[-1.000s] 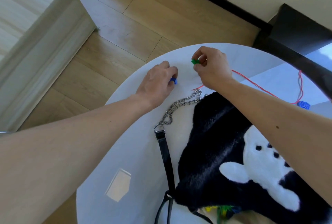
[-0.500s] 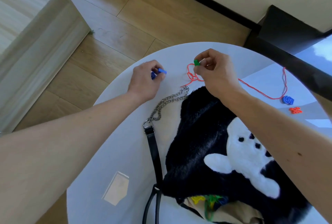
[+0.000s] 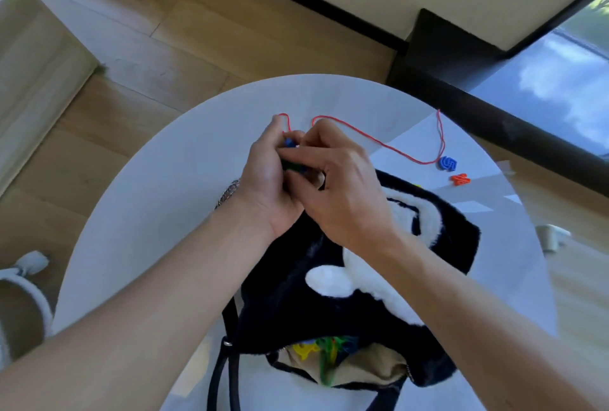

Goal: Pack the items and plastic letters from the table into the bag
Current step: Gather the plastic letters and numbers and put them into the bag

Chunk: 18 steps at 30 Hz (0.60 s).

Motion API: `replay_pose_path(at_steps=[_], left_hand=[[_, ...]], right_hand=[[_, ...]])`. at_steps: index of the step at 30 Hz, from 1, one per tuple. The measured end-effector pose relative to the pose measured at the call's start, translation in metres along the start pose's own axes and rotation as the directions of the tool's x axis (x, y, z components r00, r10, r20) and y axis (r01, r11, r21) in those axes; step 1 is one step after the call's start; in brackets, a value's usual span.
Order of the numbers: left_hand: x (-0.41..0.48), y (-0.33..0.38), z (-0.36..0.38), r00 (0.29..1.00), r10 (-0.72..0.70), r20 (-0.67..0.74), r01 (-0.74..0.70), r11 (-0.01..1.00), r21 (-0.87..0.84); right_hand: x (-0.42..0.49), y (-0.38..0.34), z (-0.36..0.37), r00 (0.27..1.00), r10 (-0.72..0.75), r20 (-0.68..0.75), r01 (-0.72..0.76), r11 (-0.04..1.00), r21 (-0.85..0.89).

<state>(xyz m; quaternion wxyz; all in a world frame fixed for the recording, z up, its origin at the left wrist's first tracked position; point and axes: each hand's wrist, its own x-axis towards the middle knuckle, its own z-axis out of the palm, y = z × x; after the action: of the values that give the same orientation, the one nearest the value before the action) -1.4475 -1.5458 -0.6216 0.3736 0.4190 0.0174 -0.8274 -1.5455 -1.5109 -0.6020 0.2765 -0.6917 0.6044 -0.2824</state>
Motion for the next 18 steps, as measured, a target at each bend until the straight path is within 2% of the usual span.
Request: replay_pose_path(at_steps=[3,6,8,10,12,15,17,18], left_hand=[[-0.001,-0.009,0.007,1.000,-0.004,-0.007,0.004,1.000,0.023],[-0.003,-0.005,0.002,0.997,-0.009,0.082,0.014,0.997,-0.072],[-0.004,-0.001,-0.003,0.991,-0.024,0.129,0.039,0.992,-0.119],[-0.005,0.001,-0.010,0.991,-0.024,0.134,0.042,0.991,-0.131],[-0.009,0.001,-0.016,0.988,-0.044,0.145,0.060,0.992,-0.107],[-0.012,-0.002,-0.024,0.983,-0.087,0.161,0.098,0.993,-0.059],[-0.013,-0.004,-0.028,0.983,-0.101,0.150,0.107,0.994,-0.035],[-0.013,-0.006,-0.028,0.984,-0.107,0.139,0.112,0.993,-0.026]], right_hand=[[-0.011,0.003,-0.013,1.000,-0.005,-0.005,0.005,0.999,0.045],[-0.007,0.014,-0.027,0.988,0.068,-0.136,-0.048,0.988,0.145],[0.006,0.038,-0.036,0.964,0.135,-0.231,-0.119,0.990,0.080],[0.021,0.076,-0.047,0.930,0.237,-0.281,-0.263,0.963,-0.055],[0.024,0.123,-0.063,0.860,0.391,-0.329,-0.461,0.871,-0.170],[0.005,0.182,-0.094,0.685,0.662,-0.304,-0.729,0.632,-0.263],[-0.015,0.202,-0.109,0.615,0.761,-0.205,-0.768,0.520,-0.375],[-0.023,0.208,-0.114,0.609,0.779,-0.150,-0.749,0.502,-0.434]])
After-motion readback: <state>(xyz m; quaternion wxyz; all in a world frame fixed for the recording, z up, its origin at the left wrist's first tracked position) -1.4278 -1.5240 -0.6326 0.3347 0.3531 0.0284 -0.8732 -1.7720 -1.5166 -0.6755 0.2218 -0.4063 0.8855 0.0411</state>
